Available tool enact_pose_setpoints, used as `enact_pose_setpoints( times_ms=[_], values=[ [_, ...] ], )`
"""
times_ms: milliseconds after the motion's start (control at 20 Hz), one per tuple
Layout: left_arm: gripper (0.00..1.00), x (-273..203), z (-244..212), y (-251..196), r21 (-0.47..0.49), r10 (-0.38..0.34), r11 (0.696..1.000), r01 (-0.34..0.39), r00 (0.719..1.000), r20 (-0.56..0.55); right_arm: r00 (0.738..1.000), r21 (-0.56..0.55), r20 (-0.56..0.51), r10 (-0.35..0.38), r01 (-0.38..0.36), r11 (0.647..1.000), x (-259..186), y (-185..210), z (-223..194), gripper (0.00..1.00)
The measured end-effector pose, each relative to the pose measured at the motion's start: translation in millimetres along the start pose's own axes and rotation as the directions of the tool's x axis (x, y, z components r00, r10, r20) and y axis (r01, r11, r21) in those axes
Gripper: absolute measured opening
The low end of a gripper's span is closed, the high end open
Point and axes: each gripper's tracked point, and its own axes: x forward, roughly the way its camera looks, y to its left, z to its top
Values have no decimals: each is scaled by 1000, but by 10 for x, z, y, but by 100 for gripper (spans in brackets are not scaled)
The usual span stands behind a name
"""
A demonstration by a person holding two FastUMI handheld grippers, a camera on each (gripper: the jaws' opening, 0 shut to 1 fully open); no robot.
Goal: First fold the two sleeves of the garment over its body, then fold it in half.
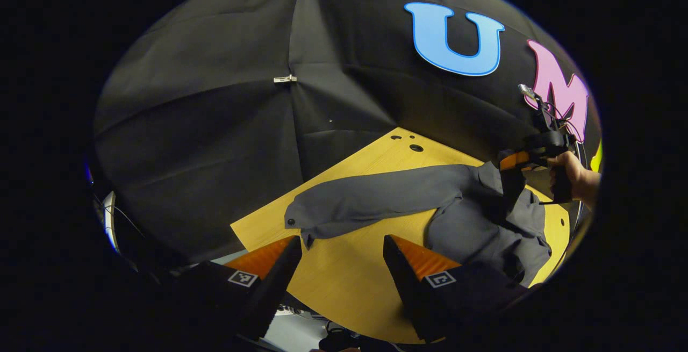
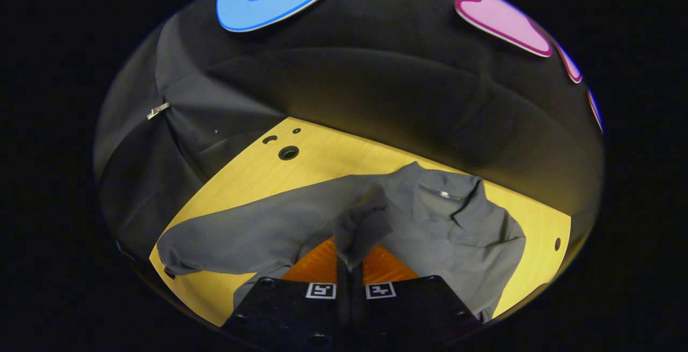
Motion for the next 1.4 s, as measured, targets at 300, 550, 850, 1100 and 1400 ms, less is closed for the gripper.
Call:
enact_pose_setpoints(
  times_ms=[300,550,850,1100,1400],
  values=[
    [97,68,65,30,34,13,999,-14,1000,18,995,51,-44,89,-87,995,290,463,-132,18],
    [100,170,56,127,47,41,998,-41,999,11,976,86,-17,216,-214,973,180,793,-151,80],
    [97,598,-32,392,7,82,997,-82,996,-31,987,62,34,155,-157,986,-292,359,-176,99],
    [97,1080,-36,557,4,137,991,-137,988,-67,990,18,64,126,-128,992,-814,-74,-259,99],
    [96,1561,-131,691,-4,183,983,-185,976,-117,986,154,132,98,-118,981,-1473,-521,-392,99]
  ],
)
